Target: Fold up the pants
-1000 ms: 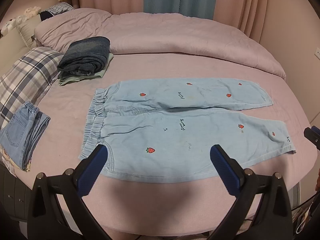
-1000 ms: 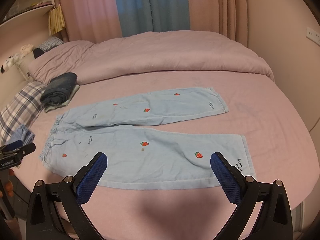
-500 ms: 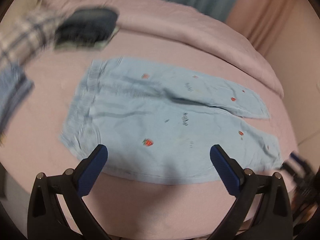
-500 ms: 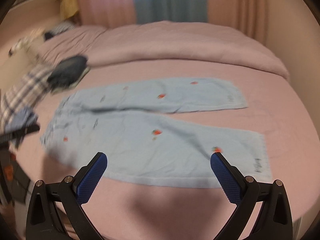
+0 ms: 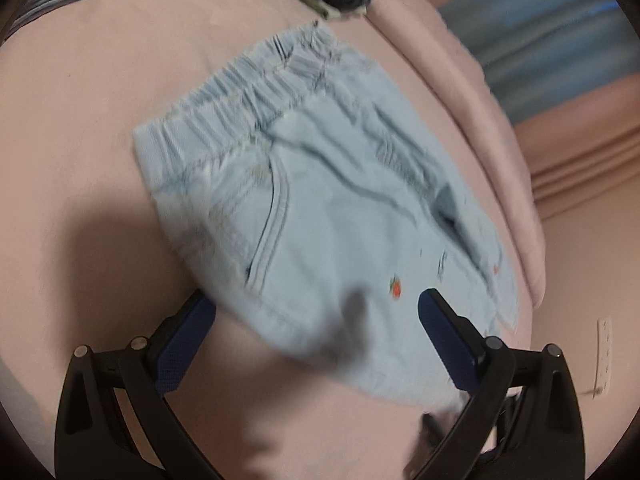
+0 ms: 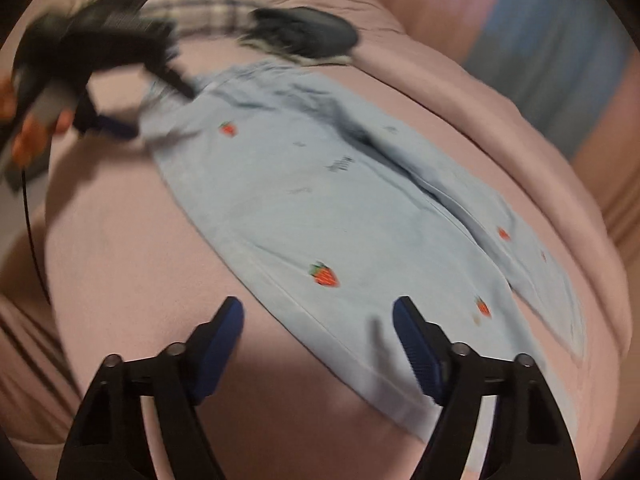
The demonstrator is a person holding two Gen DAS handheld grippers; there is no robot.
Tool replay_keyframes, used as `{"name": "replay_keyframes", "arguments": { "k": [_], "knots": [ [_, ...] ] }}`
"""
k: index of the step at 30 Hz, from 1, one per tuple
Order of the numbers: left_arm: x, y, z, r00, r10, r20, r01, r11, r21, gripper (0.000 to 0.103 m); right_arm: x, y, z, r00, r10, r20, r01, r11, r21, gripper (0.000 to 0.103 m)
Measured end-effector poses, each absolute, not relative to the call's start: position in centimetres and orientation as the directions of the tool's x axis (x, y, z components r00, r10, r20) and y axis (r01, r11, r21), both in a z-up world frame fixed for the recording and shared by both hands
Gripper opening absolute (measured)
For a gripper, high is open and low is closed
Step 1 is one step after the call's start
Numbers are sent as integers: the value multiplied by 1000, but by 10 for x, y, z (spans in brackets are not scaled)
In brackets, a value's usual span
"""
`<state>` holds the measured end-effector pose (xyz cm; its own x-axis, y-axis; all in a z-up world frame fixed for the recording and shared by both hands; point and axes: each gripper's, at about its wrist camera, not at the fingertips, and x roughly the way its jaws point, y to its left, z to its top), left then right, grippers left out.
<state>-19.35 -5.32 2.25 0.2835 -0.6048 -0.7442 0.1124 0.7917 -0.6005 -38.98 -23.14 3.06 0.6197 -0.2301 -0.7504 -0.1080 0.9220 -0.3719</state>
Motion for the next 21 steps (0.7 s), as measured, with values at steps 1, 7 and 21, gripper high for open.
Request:
{"name": "replay_keyframes", "arguments": {
  "k": [1,7,21],
  "knots": [
    [-190,-55,20,297,-602,-741,101,792,-603,94,-389,-229,29,643,-235,-729,-122,908,-401,69],
    [-171,-61,22,304,-544,-782,97,834,-543,18,-360,-219,27,660,-252,-708,-162,872,-462,9],
    [-180,-44,30,284,-344,-895,280,922,-266,54,-390,-269,58,616,71,-784,-26,997,69,51]
  ]
}}
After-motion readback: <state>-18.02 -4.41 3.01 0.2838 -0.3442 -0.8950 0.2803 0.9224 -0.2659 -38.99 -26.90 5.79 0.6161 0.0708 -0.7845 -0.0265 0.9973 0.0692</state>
